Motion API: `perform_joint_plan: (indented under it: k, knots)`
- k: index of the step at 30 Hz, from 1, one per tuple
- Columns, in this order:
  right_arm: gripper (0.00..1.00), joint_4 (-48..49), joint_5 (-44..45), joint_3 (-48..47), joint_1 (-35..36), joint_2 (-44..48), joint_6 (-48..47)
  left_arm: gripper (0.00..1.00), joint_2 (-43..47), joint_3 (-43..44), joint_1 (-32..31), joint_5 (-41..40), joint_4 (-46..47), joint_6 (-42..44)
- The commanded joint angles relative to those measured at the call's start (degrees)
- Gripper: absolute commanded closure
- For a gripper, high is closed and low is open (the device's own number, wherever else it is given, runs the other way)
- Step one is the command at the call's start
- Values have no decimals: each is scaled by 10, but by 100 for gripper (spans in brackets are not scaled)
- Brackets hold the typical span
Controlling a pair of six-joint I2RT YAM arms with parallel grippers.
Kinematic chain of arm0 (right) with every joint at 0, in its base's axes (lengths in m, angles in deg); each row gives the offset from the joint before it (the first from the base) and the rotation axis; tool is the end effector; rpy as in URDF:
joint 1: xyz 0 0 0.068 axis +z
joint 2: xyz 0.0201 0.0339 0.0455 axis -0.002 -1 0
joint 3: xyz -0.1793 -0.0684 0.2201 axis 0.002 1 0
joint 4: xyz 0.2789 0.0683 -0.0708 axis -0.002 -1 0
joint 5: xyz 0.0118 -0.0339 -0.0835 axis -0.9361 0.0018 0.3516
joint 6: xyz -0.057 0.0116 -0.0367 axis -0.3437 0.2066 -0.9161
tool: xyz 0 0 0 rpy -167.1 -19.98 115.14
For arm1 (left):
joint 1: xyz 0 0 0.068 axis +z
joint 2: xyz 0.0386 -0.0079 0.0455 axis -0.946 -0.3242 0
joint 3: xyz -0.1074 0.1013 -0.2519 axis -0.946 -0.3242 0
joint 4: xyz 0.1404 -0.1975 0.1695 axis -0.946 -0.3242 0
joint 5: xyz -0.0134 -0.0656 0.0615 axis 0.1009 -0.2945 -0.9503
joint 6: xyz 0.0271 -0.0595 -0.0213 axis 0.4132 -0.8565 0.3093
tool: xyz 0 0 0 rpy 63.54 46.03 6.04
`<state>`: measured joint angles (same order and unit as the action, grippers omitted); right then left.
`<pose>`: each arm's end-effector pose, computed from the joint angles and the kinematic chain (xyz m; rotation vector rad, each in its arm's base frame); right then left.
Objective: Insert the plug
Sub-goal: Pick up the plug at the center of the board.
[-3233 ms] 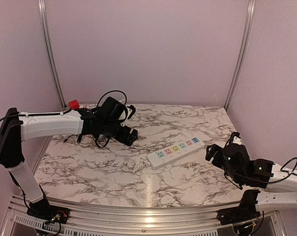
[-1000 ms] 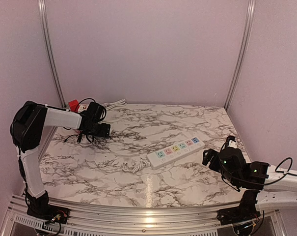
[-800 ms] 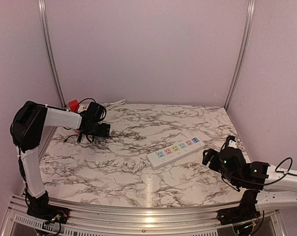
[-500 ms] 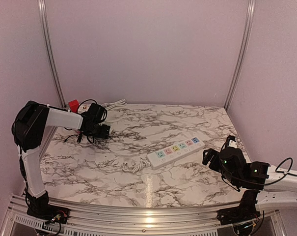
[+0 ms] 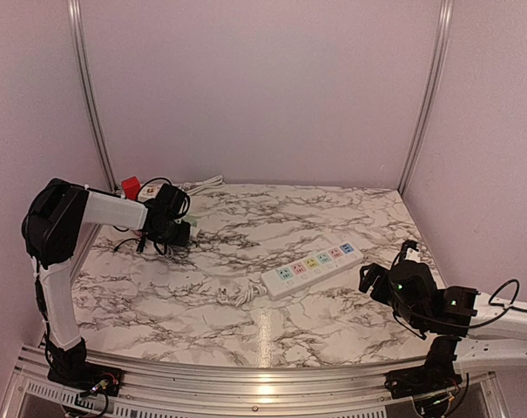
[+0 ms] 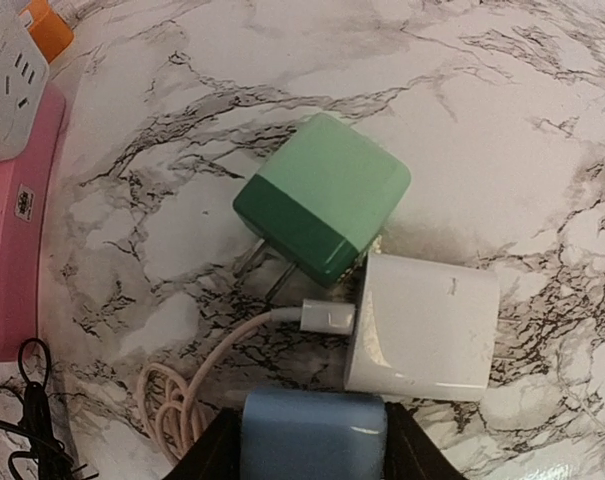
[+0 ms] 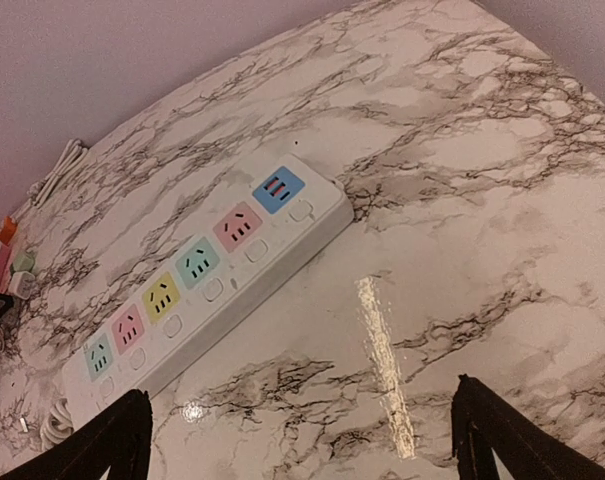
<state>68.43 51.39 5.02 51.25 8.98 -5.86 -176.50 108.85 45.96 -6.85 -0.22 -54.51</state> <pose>0.1426 0.1209 0.1793 0.4175 2.0445 0.3487 0.4246 -0.1848 0.1247 0.1813 2.4005 -0.0105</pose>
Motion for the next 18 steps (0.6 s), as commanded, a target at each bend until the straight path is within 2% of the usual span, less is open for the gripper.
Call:
perform_joint_plan:
  k: [1, 5, 13, 18]
  knots:
    - [2, 10, 2, -7, -4, -1, 1, 59, -7, 2, 0, 14, -18, -4]
    - [2, 8, 1, -9, -3, -1, 0, 70, -2, -1, 0, 28, -18, -10]
    - [1, 17, -4, -9, -4, -1, -7, 78, 23, -11, -23, 50, -10, -23]
    - [2, 104, -50, 0, -4, 0, -111, 78, 51, -25, -49, 70, -3, -34]
